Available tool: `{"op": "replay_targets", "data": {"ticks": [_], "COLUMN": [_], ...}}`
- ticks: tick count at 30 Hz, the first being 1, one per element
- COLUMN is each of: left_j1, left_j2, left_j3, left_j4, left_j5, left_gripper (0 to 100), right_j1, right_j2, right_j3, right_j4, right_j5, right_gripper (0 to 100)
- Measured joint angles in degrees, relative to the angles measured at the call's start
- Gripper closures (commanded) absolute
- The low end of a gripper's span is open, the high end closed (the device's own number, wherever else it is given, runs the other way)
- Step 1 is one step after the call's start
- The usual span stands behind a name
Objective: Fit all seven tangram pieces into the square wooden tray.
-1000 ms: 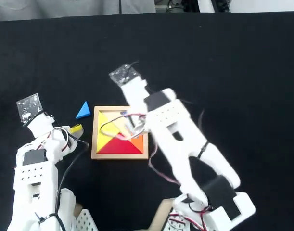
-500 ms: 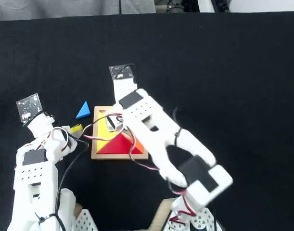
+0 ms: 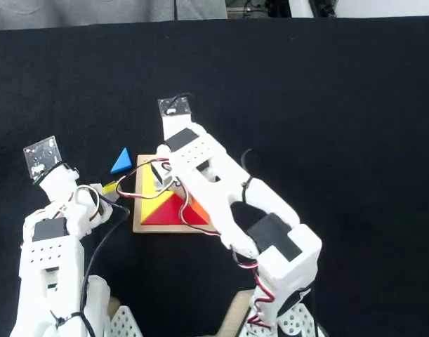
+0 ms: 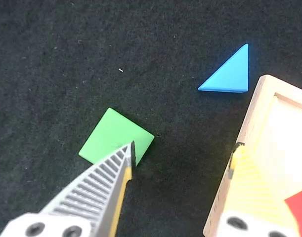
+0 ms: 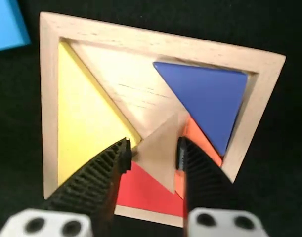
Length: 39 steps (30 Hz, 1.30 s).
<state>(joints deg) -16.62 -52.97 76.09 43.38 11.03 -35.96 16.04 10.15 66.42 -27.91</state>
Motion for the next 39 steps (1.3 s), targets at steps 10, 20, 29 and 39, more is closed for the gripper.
{"op": "replay_targets", "data": {"ticks": [10, 20, 29, 39], "left_j1": [0.0, 0.0, 0.0, 0.0], "left_j2": [0.0, 0.0, 0.0, 0.0], "left_j3": [0.0, 0.0, 0.0, 0.0], "left_j4": [0.0, 0.0, 0.0, 0.0], "left_j5": [0.0, 0.0, 0.0, 0.0], "left_gripper": [69, 69, 69, 69], "right_j1": [0.0, 1.1, 3.0, 6.2], "right_j2": [0.1, 3.1, 10.7, 11.8], "right_j3": [-0.4, -12.0, -12.0, -12.0], "right_j4": [3.4, 3.2, 2.9, 4.2], "right_j5": [0.1, 10.9, 12.1, 12.1], "right_gripper": [77.8, 98.2, 98.7, 98.7]}}
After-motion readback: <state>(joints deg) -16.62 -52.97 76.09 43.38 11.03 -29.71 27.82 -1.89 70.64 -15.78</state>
